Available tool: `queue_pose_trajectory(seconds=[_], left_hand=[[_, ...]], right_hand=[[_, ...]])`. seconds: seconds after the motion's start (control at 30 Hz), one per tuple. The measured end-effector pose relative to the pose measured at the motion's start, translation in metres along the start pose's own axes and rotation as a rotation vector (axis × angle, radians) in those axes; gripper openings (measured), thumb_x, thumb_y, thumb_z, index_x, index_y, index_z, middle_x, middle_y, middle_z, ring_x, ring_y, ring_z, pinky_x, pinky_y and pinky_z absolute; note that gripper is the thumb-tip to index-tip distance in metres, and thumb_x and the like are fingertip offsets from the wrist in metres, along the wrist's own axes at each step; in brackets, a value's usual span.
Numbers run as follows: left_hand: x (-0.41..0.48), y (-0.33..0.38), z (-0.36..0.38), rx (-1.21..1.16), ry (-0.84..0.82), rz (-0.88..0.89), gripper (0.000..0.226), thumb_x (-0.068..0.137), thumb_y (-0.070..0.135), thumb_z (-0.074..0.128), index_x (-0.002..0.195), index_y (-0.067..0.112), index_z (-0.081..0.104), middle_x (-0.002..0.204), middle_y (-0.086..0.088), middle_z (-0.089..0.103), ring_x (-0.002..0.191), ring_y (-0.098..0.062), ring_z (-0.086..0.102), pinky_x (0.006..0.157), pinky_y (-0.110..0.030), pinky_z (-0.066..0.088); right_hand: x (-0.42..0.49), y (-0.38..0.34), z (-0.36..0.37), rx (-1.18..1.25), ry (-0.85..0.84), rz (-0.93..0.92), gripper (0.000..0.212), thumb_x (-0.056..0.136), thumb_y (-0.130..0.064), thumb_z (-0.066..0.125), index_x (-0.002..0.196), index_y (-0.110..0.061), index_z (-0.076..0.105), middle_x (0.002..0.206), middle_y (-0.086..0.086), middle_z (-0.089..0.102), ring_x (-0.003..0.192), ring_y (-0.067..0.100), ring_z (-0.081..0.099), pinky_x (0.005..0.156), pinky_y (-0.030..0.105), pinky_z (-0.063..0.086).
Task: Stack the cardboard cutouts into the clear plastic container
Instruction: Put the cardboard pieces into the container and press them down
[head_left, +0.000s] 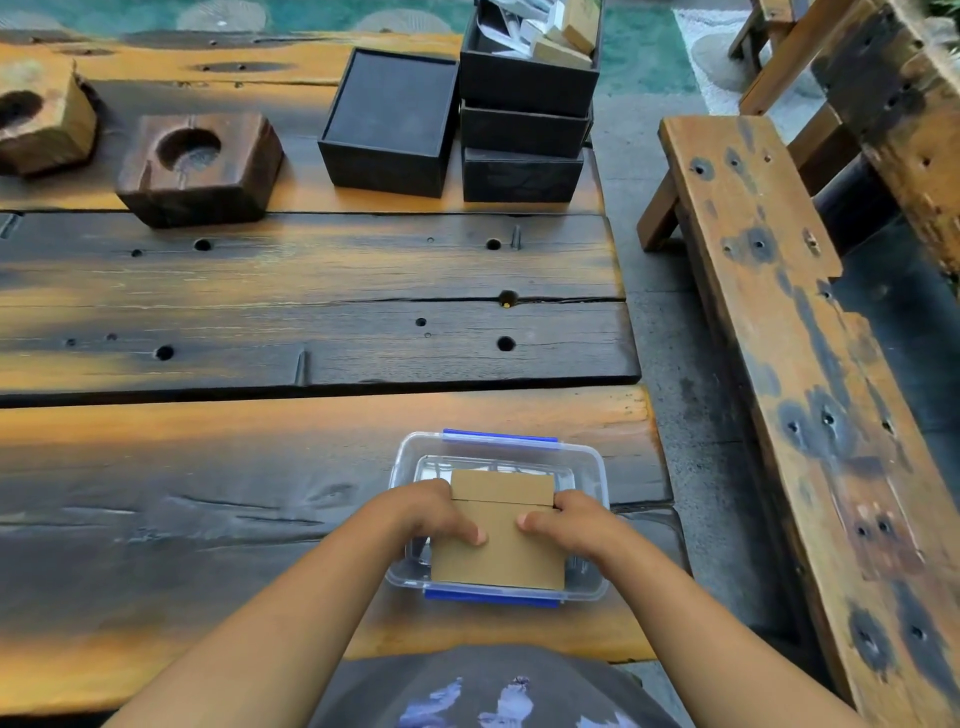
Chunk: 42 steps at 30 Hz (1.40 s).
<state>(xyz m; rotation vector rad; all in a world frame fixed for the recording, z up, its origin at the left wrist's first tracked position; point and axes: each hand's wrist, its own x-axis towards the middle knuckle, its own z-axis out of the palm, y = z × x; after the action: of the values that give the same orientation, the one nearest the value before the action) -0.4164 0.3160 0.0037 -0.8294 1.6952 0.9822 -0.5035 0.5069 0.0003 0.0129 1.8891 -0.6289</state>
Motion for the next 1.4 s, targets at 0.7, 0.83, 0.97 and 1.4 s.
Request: queue_pose_trajectory(seconds=[0.7, 0.83, 0.97, 1.4], left_hand=[[0.012, -0.01, 0.004, -0.066, 0.097, 0.072, 0.091, 0.062, 0.074, 0.07, 0.132, 0.019, 0.053, 0.138, -0.007, 0.029, 0.11, -0.029, 0.056, 0.087, -0.043, 0.054], [0.015, -0.007, 0.002, -0.044, 0.141, 0.106, 0.092, 0.067, 0.07, 0.07, 0.136, 0.012, 0.05, 0.147, -0.007, 0.021, 0.102, -0.022, 0.049, 0.079, -0.031, 0.044], [0.015, -0.007, 0.001, 0.013, 0.16, 0.099, 0.087, 0.073, 0.064, 0.07, 0.136, 0.009, 0.048, 0.148, -0.009, 0.021, 0.108, -0.024, 0.051, 0.082, -0.03, 0.044], [0.004, -0.004, 0.02, -0.09, 0.322, 0.126, 0.062, 0.072, 0.049, 0.077, 0.121, 0.016, 0.06, 0.123, -0.005, 0.064, 0.107, -0.022, 0.063, 0.087, -0.03, 0.051]], right_hand=[[0.013, 0.003, -0.001, -0.024, 0.006, -0.052, 0.049, 0.076, -0.034, 0.077, 0.116, -0.014, 0.057, 0.123, 0.003, 0.058, 0.105, 0.019, 0.062, 0.083, 0.028, 0.05], [0.018, -0.005, -0.004, -0.049, -0.016, -0.075, 0.035, 0.078, -0.033, 0.076, 0.105, -0.021, 0.058, 0.116, 0.001, 0.059, 0.093, 0.014, 0.063, 0.071, 0.023, 0.049], [0.022, -0.003, -0.002, -0.109, 0.005, -0.124, 0.03, 0.079, -0.037, 0.075, 0.101, -0.023, 0.06, 0.106, -0.002, 0.059, 0.092, 0.014, 0.063, 0.074, 0.024, 0.051], [0.01, -0.002, 0.018, -0.325, 0.288, -0.108, 0.057, 0.075, -0.054, 0.066, 0.118, -0.018, 0.056, 0.12, 0.006, 0.063, 0.106, 0.023, 0.062, 0.08, 0.031, 0.048]])
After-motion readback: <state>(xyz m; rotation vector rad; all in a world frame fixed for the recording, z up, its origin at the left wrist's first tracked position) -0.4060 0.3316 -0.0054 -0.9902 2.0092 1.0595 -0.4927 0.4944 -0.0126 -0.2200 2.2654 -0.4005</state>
